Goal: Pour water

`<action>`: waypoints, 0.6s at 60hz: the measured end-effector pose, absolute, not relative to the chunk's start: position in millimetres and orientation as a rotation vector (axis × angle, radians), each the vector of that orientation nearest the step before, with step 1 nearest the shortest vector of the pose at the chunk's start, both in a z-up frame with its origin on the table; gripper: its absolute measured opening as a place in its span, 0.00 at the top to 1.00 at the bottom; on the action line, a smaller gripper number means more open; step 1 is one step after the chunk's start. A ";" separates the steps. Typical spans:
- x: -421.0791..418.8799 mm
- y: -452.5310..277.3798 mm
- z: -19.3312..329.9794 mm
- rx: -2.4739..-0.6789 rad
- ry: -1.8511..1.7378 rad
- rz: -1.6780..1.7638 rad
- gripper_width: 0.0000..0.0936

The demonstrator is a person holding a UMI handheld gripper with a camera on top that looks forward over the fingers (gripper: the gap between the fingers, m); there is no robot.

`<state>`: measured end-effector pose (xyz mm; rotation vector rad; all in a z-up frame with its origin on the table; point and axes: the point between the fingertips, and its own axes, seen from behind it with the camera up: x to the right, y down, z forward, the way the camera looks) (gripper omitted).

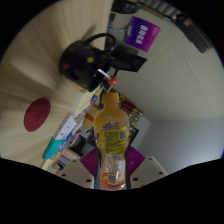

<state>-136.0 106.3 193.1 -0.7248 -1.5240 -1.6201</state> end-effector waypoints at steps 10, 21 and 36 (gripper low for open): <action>-146.8 111.0 193.9 -0.602 -1.598 -1.715 0.62; -148.0 110.4 191.1 -0.568 -1.636 -1.728 0.61; -126.9 115.5 214.1 -1.171 -1.033 -1.030 0.62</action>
